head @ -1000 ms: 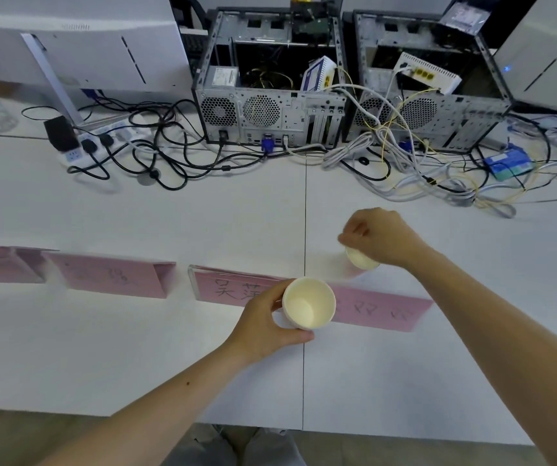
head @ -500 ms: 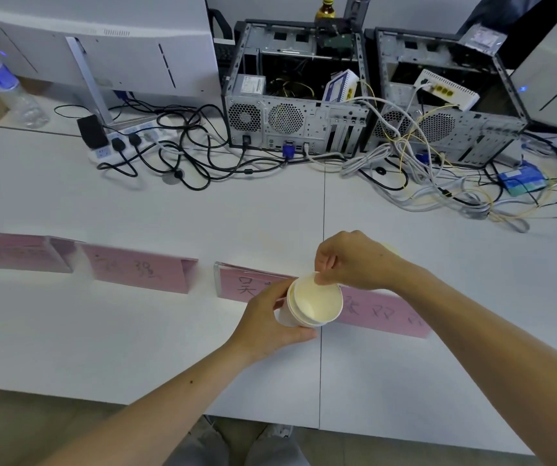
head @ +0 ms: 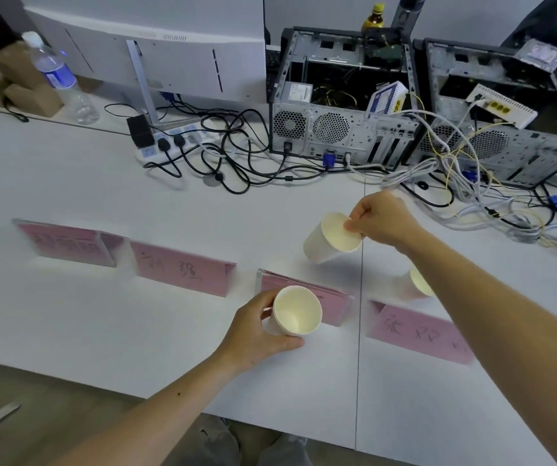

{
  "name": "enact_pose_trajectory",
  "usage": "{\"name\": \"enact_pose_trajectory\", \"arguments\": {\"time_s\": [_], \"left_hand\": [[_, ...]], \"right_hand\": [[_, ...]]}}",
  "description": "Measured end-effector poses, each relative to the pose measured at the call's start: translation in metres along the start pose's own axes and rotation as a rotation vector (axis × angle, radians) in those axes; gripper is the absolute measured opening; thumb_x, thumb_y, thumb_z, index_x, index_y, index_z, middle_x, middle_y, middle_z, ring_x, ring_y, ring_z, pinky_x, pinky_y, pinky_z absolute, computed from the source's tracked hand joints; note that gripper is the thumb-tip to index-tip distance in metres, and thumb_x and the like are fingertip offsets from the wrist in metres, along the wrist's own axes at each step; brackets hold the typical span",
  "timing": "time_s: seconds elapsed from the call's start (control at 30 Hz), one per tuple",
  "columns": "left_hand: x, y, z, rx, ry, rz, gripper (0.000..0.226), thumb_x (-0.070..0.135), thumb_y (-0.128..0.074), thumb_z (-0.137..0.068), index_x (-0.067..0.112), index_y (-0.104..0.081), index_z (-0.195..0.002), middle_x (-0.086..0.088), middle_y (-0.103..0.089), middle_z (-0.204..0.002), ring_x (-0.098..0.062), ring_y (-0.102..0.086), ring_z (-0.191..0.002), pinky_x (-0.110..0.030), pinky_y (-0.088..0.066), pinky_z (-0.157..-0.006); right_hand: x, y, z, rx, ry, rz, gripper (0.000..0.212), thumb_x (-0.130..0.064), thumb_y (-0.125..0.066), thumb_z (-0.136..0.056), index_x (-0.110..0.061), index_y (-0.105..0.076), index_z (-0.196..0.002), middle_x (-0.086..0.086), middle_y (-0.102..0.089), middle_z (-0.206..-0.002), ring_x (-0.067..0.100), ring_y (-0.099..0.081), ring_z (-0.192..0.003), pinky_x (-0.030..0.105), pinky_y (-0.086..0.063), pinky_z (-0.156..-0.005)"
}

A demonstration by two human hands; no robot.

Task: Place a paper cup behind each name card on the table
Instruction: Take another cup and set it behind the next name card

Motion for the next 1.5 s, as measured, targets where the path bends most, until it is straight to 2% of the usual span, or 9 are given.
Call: {"name": "enact_pose_trajectory", "arguments": {"time_s": [0.07,0.23,0.43,0.63,0.8,1.0,1.23,1.4,1.5], "left_hand": [[-0.005,0.011,0.002,0.016,0.016,0.003,0.076,0.018,-0.092,-0.057,0.033,-0.057,-0.124,0.016,-0.063,-0.121,0.004,-0.055,-0.112,-0.007,-0.044,-0.09],[-0.016,0.032,0.008,0.05,0.055,0.019,0.079,0.019,-0.092,-0.057,0.034,-0.055,-0.125,0.019,-0.061,-0.123,0.01,-0.053,-0.113,-0.006,-0.044,-0.091],[-0.026,0.046,0.012,0.071,0.068,0.038,0.077,0.02,-0.091,-0.057,0.038,-0.055,-0.123,0.019,-0.062,-0.123,0.007,-0.054,-0.114,-0.009,-0.044,-0.093],[-0.027,0.052,0.008,0.078,0.061,0.05,0.078,0.021,-0.092,-0.056,0.036,-0.056,-0.123,0.017,-0.063,-0.123,0.002,-0.056,-0.114,-0.008,-0.045,-0.09],[-0.021,0.06,0.003,0.078,0.033,0.056,0.076,0.02,-0.092,-0.056,0.035,-0.057,-0.122,0.016,-0.064,-0.122,0.004,-0.056,-0.112,-0.008,-0.045,-0.09],[-0.014,0.08,0.002,0.087,-0.003,0.058,0.072,0.016,-0.092,-0.058,0.044,-0.056,-0.114,0.02,-0.063,-0.117,0.012,-0.055,-0.107,-0.009,-0.047,-0.086],[-0.02,0.111,0.006,0.067,-0.016,0.041,0.078,0.023,-0.092,-0.057,0.037,-0.054,-0.124,0.018,-0.06,-0.123,0.01,-0.055,-0.109,-0.014,-0.049,-0.089],[-0.022,0.136,0.012,0.063,-0.037,0.018,0.072,0.019,-0.091,-0.06,0.054,-0.051,-0.108,0.029,-0.056,-0.115,0.021,-0.05,-0.103,-0.003,-0.046,-0.08],[-0.024,0.147,0.014,0.079,-0.032,0.04,0.071,0.021,-0.091,-0.059,0.054,-0.051,-0.106,0.028,-0.057,-0.115,0.021,-0.05,-0.103,-0.008,-0.048,-0.081]], "right_hand": [[0.006,-0.024,-0.014,0.026,-0.057,0.083,0.001,-0.016,-0.071,-0.08,-0.017,-0.071,-0.08,0.002,-0.071,-0.082,0.024,-0.067,-0.084,0.036,-0.058,-0.073],[0.014,-0.068,-0.03,0.007,-0.175,0.211,0.018,-0.017,-0.065,-0.083,-0.014,-0.071,-0.1,0.009,-0.071,-0.098,0.03,-0.067,-0.09,0.033,-0.049,-0.068],[0.016,-0.081,-0.038,0.002,-0.238,0.234,0.022,-0.017,-0.062,-0.083,-0.013,-0.07,-0.103,0.011,-0.07,-0.098,0.031,-0.066,-0.087,0.033,-0.047,-0.068],[0.005,-0.066,-0.033,0.007,-0.235,0.273,0.026,-0.033,-0.067,-0.084,-0.012,-0.067,-0.099,0.008,-0.068,-0.096,0.029,-0.062,-0.083,0.032,-0.042,-0.067],[-0.041,-0.054,-0.01,0.018,-0.06,0.281,0.024,-0.035,-0.066,-0.082,-0.017,-0.069,-0.097,0.003,-0.069,-0.097,0.026,-0.064,-0.091,0.033,-0.048,-0.072],[-0.113,-0.1,0.048,-0.421,0.258,0.122,0.029,-0.042,-0.078,-0.076,-0.015,-0.075,-0.087,-0.004,-0.077,-0.089,0.013,-0.071,-0.085,0.028,-0.056,-0.079],[-0.143,-0.128,0.059,-0.349,0.321,0.238,0.014,-0.027,-0.081,-0.074,-0.02,-0.072,-0.081,-0.015,-0.063,-0.073,0.015,-0.068,-0.082,0.041,-0.058,-0.079],[-0.169,-0.139,0.062,-0.3,0.334,0.295,0.009,-0.027,-0.076,-0.08,-0.021,-0.074,-0.086,-0.014,-0.062,-0.077,0.016,-0.067,-0.089,0.036,-0.056,-0.077],[-0.186,-0.141,0.063,-0.26,0.361,0.374,0.009,-0.028,-0.074,-0.082,-0.023,-0.075,-0.089,-0.014,-0.062,-0.077,0.015,-0.064,-0.089,0.031,-0.05,-0.07]]}}
Point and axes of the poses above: each hand's wrist, its own z-axis away from the middle knuckle, its own y-axis out of the back of the hand, x = y × z, the point moved 6 cm from there along -z, towards the middle knuckle
